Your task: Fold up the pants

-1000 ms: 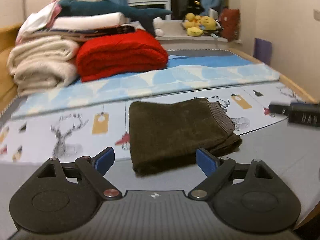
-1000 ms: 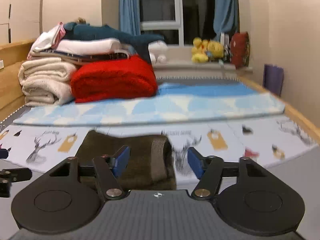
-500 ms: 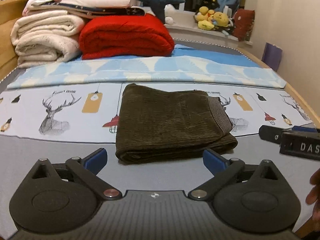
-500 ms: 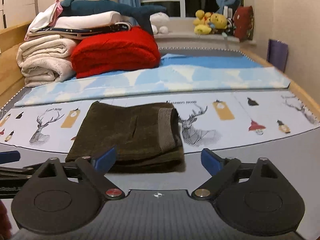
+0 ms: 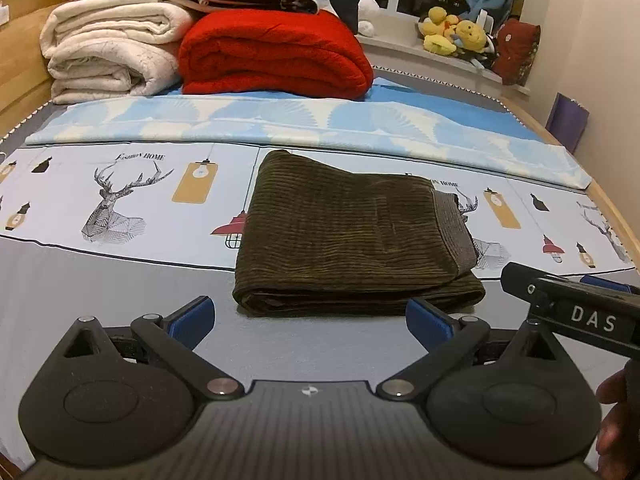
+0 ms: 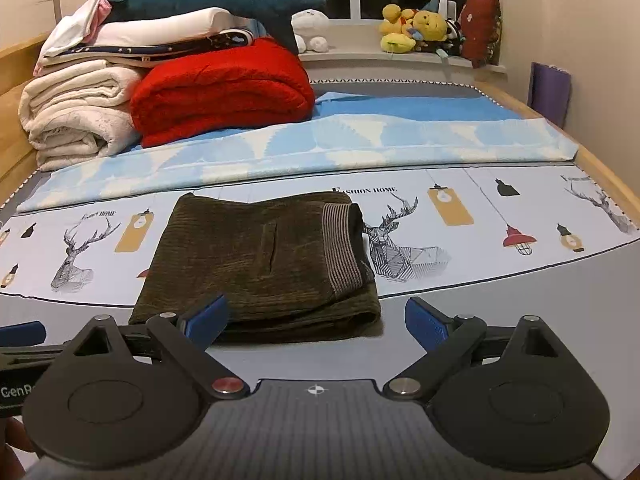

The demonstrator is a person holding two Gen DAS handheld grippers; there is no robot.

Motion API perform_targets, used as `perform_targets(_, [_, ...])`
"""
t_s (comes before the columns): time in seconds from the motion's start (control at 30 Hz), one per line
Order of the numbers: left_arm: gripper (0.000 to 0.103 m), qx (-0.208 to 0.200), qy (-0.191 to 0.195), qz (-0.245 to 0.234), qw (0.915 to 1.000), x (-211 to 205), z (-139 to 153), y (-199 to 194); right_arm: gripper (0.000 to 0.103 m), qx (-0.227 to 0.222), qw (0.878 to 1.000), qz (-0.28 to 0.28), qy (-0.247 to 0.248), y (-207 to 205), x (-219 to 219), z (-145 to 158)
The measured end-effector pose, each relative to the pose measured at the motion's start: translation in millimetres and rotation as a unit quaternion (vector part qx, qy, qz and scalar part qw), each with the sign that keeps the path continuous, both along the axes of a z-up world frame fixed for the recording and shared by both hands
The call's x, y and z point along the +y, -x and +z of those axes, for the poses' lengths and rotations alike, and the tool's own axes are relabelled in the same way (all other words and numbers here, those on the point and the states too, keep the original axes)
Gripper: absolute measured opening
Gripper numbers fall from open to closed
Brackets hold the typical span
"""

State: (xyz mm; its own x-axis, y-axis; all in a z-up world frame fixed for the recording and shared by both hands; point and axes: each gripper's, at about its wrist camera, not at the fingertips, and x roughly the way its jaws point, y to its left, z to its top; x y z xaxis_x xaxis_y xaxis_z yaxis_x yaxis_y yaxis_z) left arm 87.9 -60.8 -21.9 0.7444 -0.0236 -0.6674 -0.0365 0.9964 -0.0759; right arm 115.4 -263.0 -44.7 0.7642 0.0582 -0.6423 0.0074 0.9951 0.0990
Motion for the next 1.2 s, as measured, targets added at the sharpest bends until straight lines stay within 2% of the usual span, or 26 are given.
perform_targets(0.43, [0.102,0.007,-0.007,0.006,0.9999,10.3,-0.4,1.1,0.095,-0.004,1.000,0.020,0.023,-1.6,12.2,-0.1])
perform_targets(1.2, [0.102,0.006,-0.009,-0.006,0.9999,4.1,-0.1,1.9,0.095,-0.004,0.999,0.019,0.039,-0.8,12.3,-0.2])
